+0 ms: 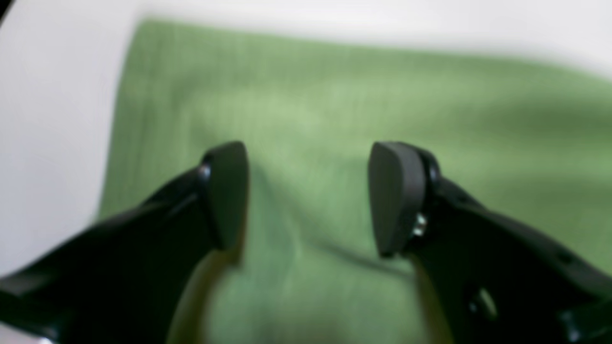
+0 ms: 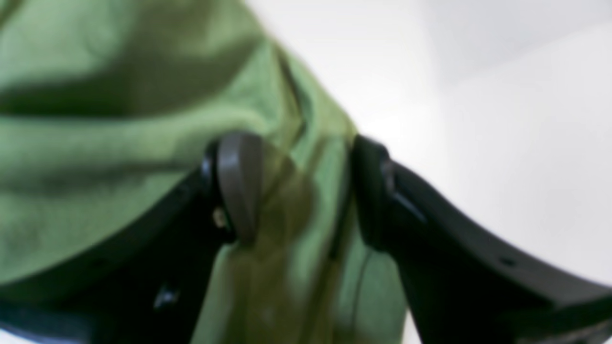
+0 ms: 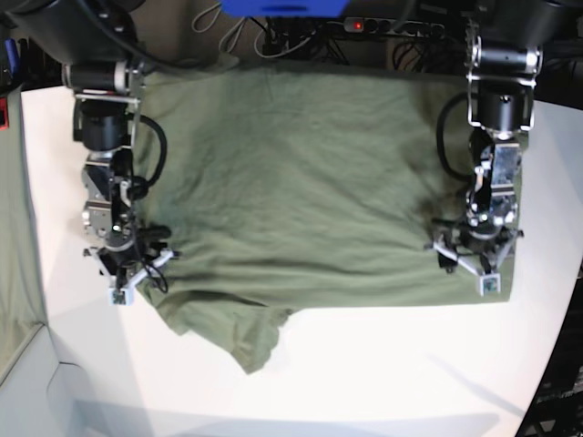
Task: Layout the t-shirt on the table in an organized manner, then fold the t-shirt properly
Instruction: 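Release the fabric and move both grippers toward the collar edge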
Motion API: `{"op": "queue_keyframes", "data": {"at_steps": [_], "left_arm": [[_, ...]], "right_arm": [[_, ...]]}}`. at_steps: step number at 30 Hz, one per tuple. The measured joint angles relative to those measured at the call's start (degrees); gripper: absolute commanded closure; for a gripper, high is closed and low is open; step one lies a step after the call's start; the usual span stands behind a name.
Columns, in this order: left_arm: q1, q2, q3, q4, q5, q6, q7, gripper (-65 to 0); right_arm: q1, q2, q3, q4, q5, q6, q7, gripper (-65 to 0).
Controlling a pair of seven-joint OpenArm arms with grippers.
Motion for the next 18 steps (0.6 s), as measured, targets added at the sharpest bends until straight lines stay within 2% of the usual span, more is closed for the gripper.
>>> {"op": "queue_keyframes", "data": {"at_steps": [2,4,6,8,10,11,14,18], "left_arm": [[0.5,0.0,0.0,-1.0,-0.5,-0.2,-2.7,-39.4],[-0.9,0.0,0.0,-3.6,-0.4,-0.2,-3.9,-39.4],[-2.1,0.4,0.0,-7.1,-0.5,-0.6,-8.2,-39.4],[-4.3,0.7,0.2,-12.2,-0.7,-1.3,-13.1,-39.4],[-7.8,1.4,0.2,-18.1,-0.8,-1.4,-16.5,-39.4],[-10.0,2.2,0.2,-21.2,-0.2,-1.2,-18.2,-39.4],[-14.4,3.8,0.4,-27.0,0.1,-1.0,-19.6,-39.4],[-16.4,4.5,0.4,-26.2,0.2,-0.3,-19.2,-39.5]], "right_arm": [[1.1,1.7,0.2,-2.6,0.0,-0.1,1.2,-31.0],[1.1,2.9,0.2,-5.6,0.1,-0.2,6.9,-31.0],[1.1,3.9,0.2,-8.2,0.5,-0.1,11.8,-31.0],[2.9,4.8,0.3,-11.6,0.4,-0.1,13.5,-31.0],[5.2,5.5,0.2,-15.4,0.1,-2.1,15.5,-31.2],[6.5,5.7,0.3,-17.2,0.1,-5.4,15.7,-31.3],[8.5,6.7,0.3,-18.7,-0.1,-7.4,16.6,-31.3],[10.9,7.6,0.4,-18.9,-0.3,-7.9,18.0,-31.3]]}}
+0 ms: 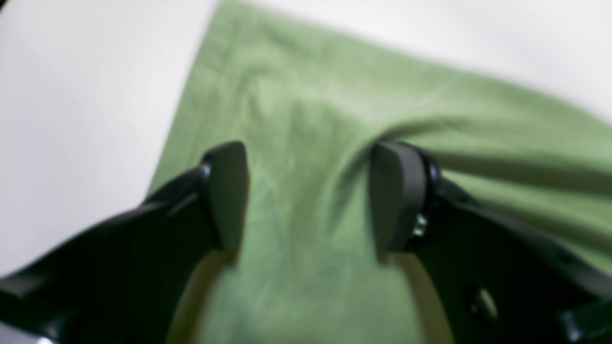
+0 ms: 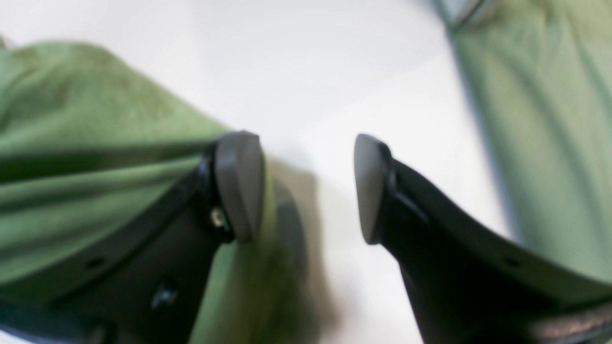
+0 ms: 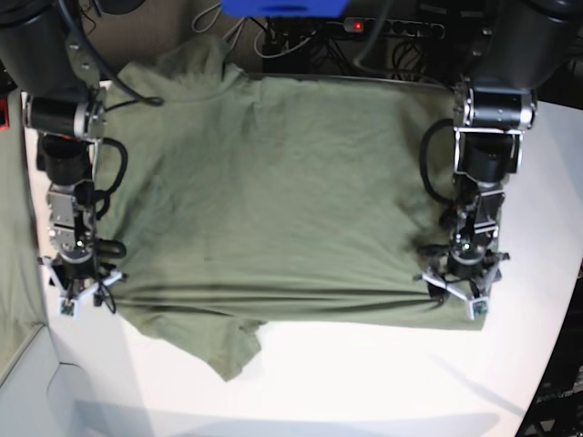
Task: Layout the t-shirt on the table in an organized manner, then fold the t-shirt properly
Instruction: 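Release the fabric and move both grippers toward the collar edge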
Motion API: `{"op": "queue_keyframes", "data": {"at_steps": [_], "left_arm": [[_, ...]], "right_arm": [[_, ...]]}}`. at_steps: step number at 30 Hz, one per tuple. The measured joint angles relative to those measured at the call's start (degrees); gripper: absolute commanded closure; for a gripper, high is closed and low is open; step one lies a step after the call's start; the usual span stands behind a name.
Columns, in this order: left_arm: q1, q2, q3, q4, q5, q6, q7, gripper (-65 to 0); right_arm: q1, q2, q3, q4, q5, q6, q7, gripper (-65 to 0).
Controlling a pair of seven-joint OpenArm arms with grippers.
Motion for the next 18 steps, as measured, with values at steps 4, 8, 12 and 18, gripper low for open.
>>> {"op": "queue_keyframes", "data": {"at_steps": [4,8,12,18], "left_arm": [[1.1,0.3,0.0,11.2,0.0,0.5,-0.1,-39.5],[7.8,0.1,-0.3,26.1,0.1,0.3,2.8,-39.5],[17.6,-1.3,-0.3,40.3,-0.1,0.4,12.8,-39.5],[28.9,-2.4,-2.9,56.0,-0.2,0.0,18.4,-39.5]], "right_arm": [[2.3,1.2,0.1,2.4,-0.1,-0.6,0.3,-31.3],[-2.8,2.8,0.1,11.9,-0.2,-0.5,0.5,-31.3],[-12.6,3.0,0.3,24.5,0.2,-1.0,-3.1,-31.3],[-25.6,-1.1,2.9,46.2,0.4,-0.2,-12.5,-31.2]]}}
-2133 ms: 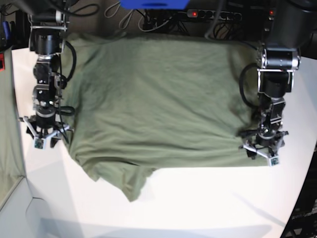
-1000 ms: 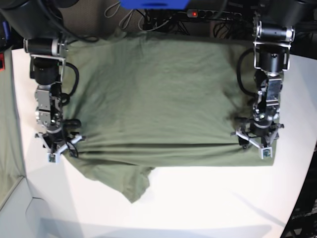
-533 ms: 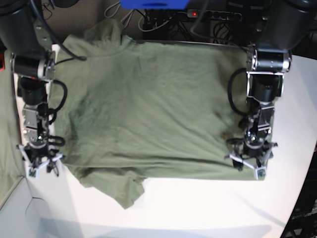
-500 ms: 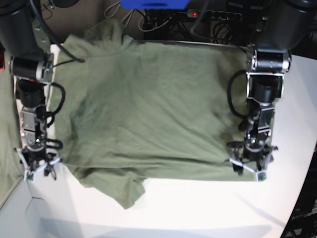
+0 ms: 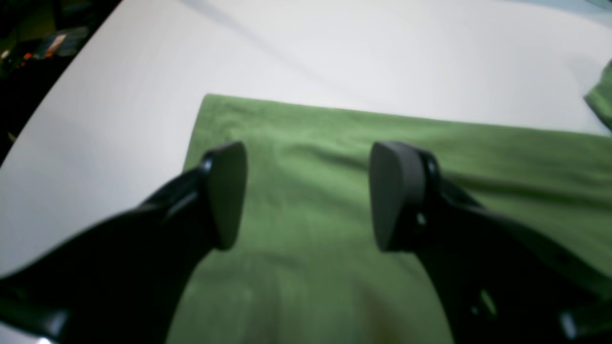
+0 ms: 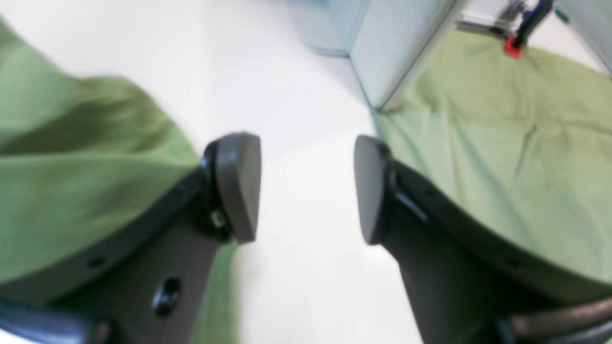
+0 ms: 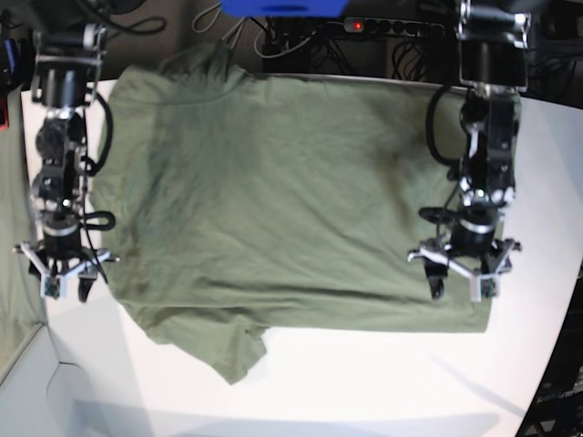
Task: Layout the t-shirt on the table in an organized manner, then fold the t-shirt properly
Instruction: 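Release the fabric and move both grippers toward the collar edge, then grasp the collar-side edge with both grippers and pull it outward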
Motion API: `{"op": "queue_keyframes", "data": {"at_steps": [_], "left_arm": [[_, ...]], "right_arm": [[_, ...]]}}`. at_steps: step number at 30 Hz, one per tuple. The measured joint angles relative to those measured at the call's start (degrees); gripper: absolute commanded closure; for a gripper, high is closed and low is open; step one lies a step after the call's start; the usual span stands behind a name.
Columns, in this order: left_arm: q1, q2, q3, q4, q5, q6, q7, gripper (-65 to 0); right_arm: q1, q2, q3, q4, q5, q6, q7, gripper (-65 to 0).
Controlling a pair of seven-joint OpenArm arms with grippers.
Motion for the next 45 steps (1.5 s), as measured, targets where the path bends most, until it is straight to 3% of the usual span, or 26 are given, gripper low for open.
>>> {"op": "queue_keyframes", "data": {"at_steps": [2,4,7,12,19,23,29,32,35,40,45], "left_arm": [[5.0,0.6,-3.3,3.5,0.1,0.2,1.1,-39.5],[8.7,0.7,-6.1,5.5,0.2,1.0,2.4,-39.5],[12.0,2.2,-9.2,10.4,0.3,1.0,2.4,-39.5],[17.0,2.2,-10.4,14.7,0.2,0.5,2.3,-39.5],[20.5,3.8,-10.5,17.9,0.2,0.7,2.3,-39.5],[27.1,3.8,-10.4,22.0,0.3,0.4,2.4,-39.7],[31.5,3.6,-10.7,27.1,0.2,0.3,1.8,-39.8],[33.1,3.8,-12.1,27.6,0.2,0.3,6.5,-39.9],[32.5,3.5,-12.6,27.7,0.2,0.4,7.8,-39.9],[29.7,4.0,-12.6,25.2,0.2,0.3,8.9,-39.9],[28.3,3.9,-12.6,21.8,0.2,0.3,8.3,-39.9]], "right_arm": [[-4.5,-2.8,2.9,6.4,0.0,1.8,-2.6,-31.1],[-8.2,-5.6,5.4,10.9,-0.3,5.2,-7.3,-31.0],[-12.6,-10.1,7.6,18.2,-0.4,10.8,-10.1,-31.0],[-17.4,-12.8,8.6,24.2,-0.3,14.3,-13.2,-31.0],[-24.2,-13.2,8.6,26.1,-0.6,14.5,-13.8,-31.1],[-25.9,-13.9,8.9,26.5,-0.5,14.5,-13.7,-31.3],[-25.2,-19.7,12.8,27.1,-0.6,14.4,-14.1,-31.5],[-26.1,-22.8,13.0,31.3,-0.5,14.6,-17.8,-32.6],[-25.8,-23.8,13.0,34.3,-0.4,14.6,-19.3,-36.2],[-24.2,-22.5,9.1,30.9,-0.6,14.6,-21.5,-36.0],[-20.6,-20.1,7.6,23.0,-0.1,14.6,-19.3,-35.8]]}}
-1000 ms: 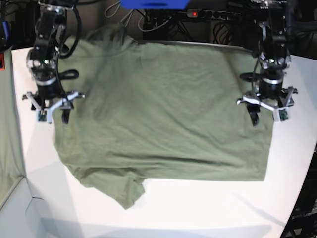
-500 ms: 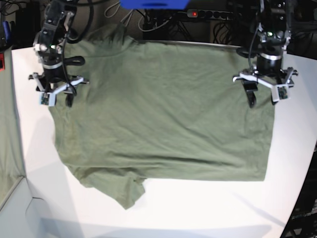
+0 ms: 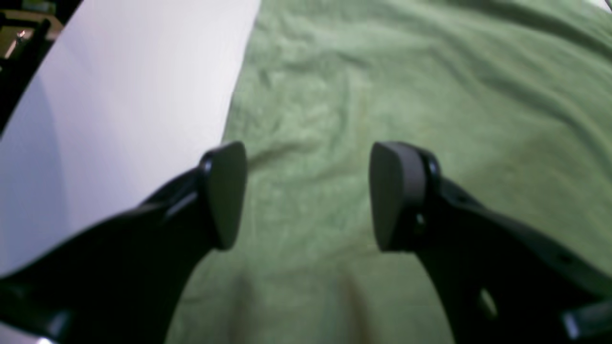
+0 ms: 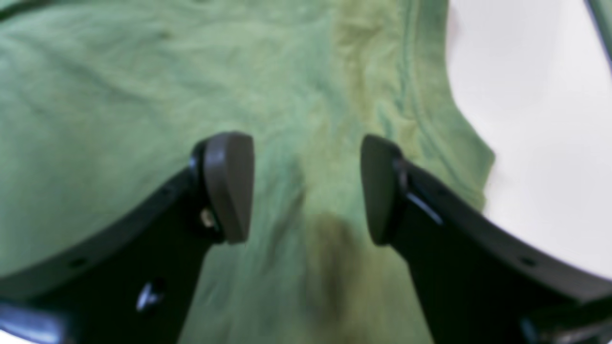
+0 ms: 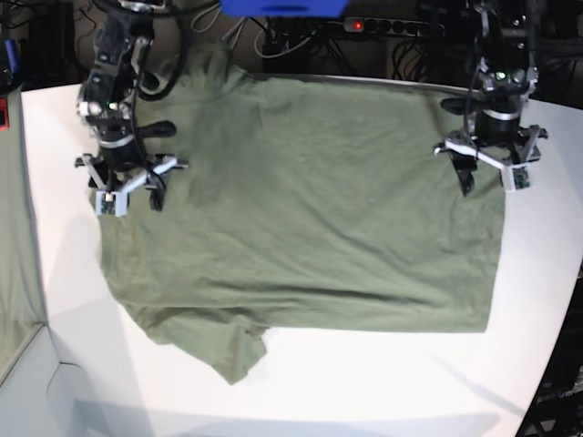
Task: Layout the t-shirt on the table in an organized manner, then fold the t-shirt properly
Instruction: 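Grasp the collar-side edge with both grippers and pull it outward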
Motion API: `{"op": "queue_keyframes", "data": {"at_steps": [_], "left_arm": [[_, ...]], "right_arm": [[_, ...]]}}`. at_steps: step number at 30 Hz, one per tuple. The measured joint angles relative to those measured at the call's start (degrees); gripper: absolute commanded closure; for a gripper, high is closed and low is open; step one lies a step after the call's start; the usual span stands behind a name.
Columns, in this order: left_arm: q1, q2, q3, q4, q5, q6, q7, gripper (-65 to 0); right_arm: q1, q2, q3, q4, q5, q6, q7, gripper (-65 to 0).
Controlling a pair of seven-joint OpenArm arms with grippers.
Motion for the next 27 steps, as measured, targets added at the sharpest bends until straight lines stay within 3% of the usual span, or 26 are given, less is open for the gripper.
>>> {"op": "queue_keyframes", "data": {"at_steps": [2,8,13,15,24,27], "left_arm": [[0.8,0.1,0.0,-1.5,0.0,0.0,0.3,-39.9],[1.6,0.0,0.1,-5.0,0.1,0.0,-0.1,-39.8],[0.2,-0.1,0.2,-9.3,0.0,0.0,0.2,-39.7],[-0.4,0.0,0.3,-9.4,0.0,0.0,-0.2,-39.7],[0.9,0.2,0.2,-1.6,-0.2,0.0,0.1,-39.7],[5.2,-0.1,0.1,1.7,-0.2,-0.1,-0.3,-39.7]], "right_arm": [[1.3,1.0,0.0,-4.2,-0.2,0.1,-1.3,-35.8],[8.5,6.0,0.3,-16.0,0.4,0.3,2.4,-35.8],[12.0,8.2,0.3,-24.0,0.7,0.3,11.4,-35.8],[13.5,8.7,0.3,-25.5,0.5,0.3,10.5,-35.8],[11.6,7.6,0.4,-16.7,-1.0,0.2,4.5,-36.0],[10.2,6.4,0.8,-10.4,-0.1,0.3,5.6,-36.0]]}}
